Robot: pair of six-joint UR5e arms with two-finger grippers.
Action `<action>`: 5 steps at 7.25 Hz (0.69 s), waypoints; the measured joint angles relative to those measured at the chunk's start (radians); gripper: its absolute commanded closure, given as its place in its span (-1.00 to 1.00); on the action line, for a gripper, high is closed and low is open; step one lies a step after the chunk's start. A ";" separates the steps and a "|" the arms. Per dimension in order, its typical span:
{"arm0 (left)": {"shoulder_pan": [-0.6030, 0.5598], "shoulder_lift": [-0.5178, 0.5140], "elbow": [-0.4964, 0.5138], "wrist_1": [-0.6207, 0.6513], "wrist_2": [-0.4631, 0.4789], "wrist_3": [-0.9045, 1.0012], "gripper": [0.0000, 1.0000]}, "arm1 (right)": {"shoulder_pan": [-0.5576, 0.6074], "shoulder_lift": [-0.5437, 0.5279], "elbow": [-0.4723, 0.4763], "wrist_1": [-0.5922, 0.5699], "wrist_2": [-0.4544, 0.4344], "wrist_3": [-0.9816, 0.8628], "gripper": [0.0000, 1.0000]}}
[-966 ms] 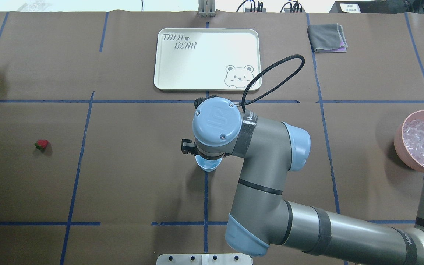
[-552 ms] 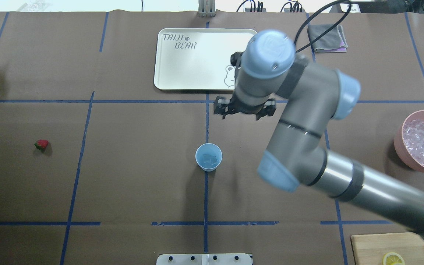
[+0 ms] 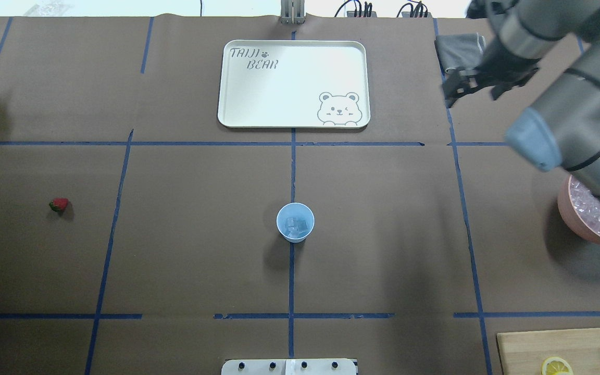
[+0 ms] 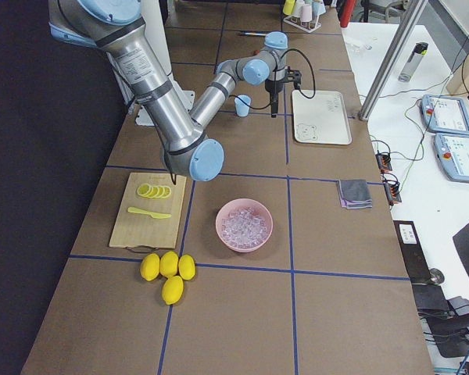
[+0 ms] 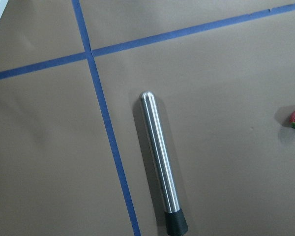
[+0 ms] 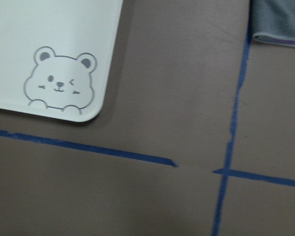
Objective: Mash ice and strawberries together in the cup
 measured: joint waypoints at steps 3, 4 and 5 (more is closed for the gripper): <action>-0.005 -0.017 0.002 -0.016 0.004 0.002 -1.00 | 0.267 -0.249 -0.001 0.004 0.109 -0.507 -0.98; -0.006 -0.018 0.001 -0.017 0.005 0.001 -1.00 | 0.347 -0.331 -0.003 0.006 0.126 -0.640 -0.98; -0.007 -0.018 0.000 -0.018 0.004 0.001 -1.00 | 0.419 -0.408 -0.004 0.007 0.142 -0.737 -0.98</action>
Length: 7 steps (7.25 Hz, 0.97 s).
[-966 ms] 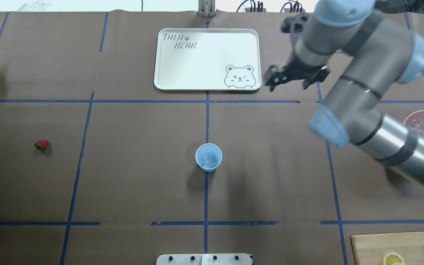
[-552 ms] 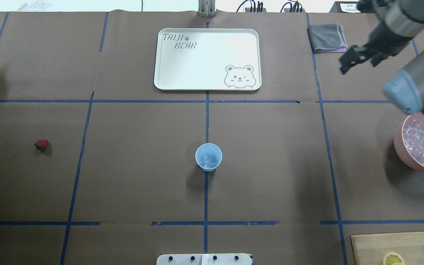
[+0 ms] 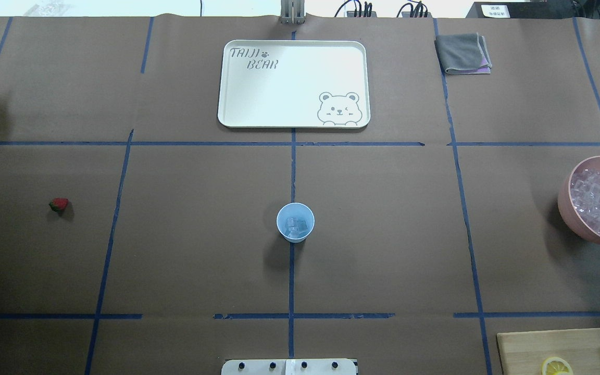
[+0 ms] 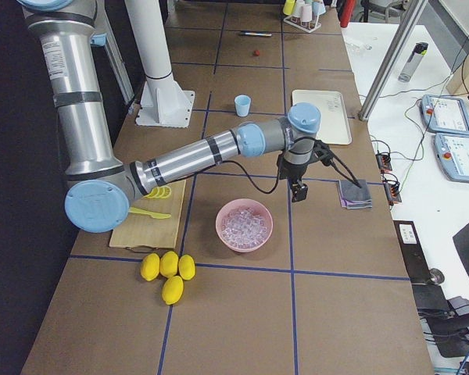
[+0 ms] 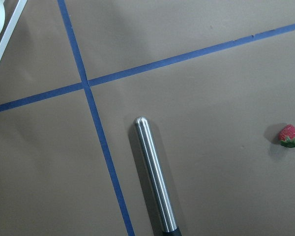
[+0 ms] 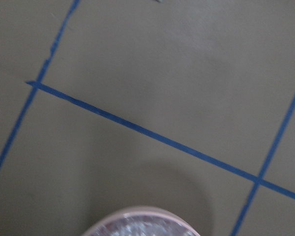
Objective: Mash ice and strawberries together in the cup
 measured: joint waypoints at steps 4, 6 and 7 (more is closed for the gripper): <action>-0.001 -0.032 -0.006 -0.064 0.002 -0.011 -1.00 | 0.139 -0.176 0.001 0.002 0.005 -0.009 -0.98; -0.002 -0.044 -0.006 -0.118 0.000 -0.060 -1.00 | 0.144 -0.183 0.002 0.003 0.006 0.005 -0.98; 0.003 -0.042 -0.011 -0.158 -0.001 -0.085 -1.00 | 0.144 -0.184 0.002 0.004 0.007 0.007 -0.98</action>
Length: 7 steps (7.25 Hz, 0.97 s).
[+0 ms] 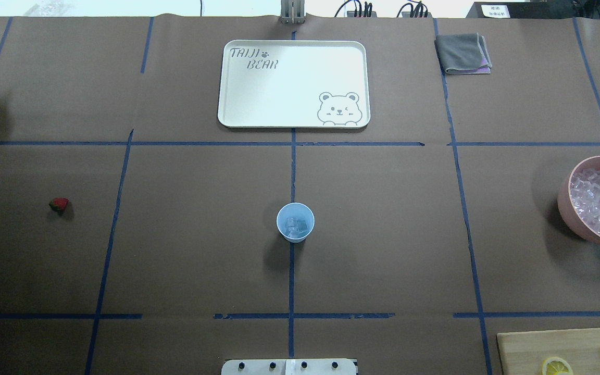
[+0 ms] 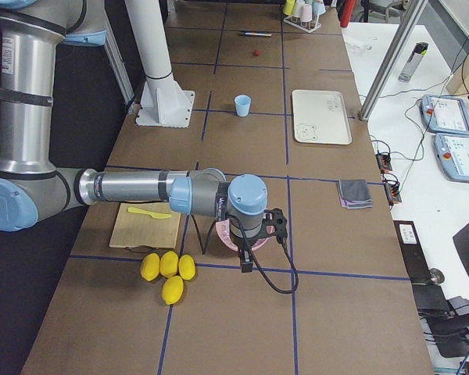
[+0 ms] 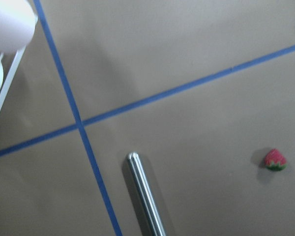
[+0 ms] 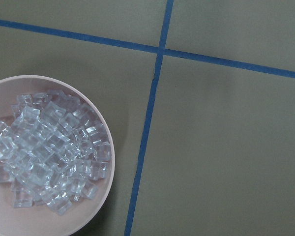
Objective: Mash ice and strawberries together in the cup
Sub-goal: 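Move the left gripper down toward the red strawberry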
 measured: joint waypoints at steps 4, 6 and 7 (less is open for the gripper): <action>0.165 0.019 -0.008 -0.156 0.057 -0.342 -1.00 | 0.000 -0.003 -0.001 0.000 0.002 0.001 -0.98; 0.330 0.033 -0.001 -0.314 0.175 -0.604 -1.00 | 0.000 -0.005 0.000 0.000 0.002 0.001 -0.98; 0.401 0.037 0.009 -0.380 0.217 -0.702 -1.00 | 0.000 -0.005 0.001 0.000 0.003 0.001 -0.98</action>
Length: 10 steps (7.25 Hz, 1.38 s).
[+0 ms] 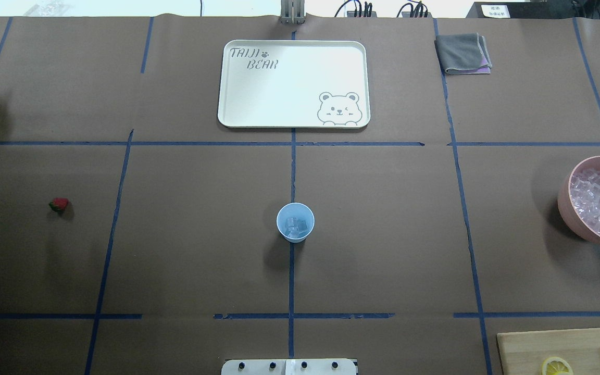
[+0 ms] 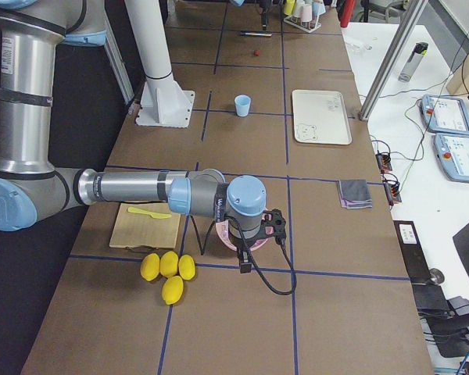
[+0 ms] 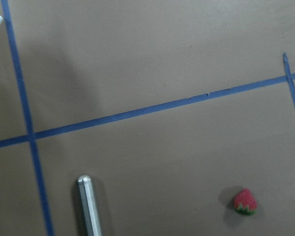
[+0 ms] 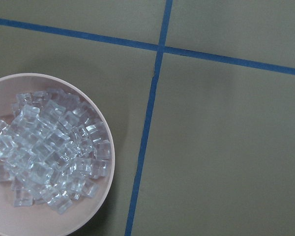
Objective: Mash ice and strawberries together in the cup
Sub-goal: 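Move the left gripper down toward the red strawberry, then close the left gripper on the strawberry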
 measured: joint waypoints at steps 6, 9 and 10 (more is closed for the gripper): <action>0.226 -0.007 0.071 -0.175 0.146 -0.242 -0.80 | 0.000 -0.002 -0.002 0.000 -0.001 0.000 -0.98; 0.247 -0.010 0.080 -0.175 0.152 -0.249 0.86 | 0.000 -0.004 -0.002 0.000 -0.001 -0.001 -0.98; 0.249 -0.010 0.081 -0.174 0.153 -0.248 0.93 | 0.000 -0.005 -0.001 0.000 -0.001 -0.002 -0.98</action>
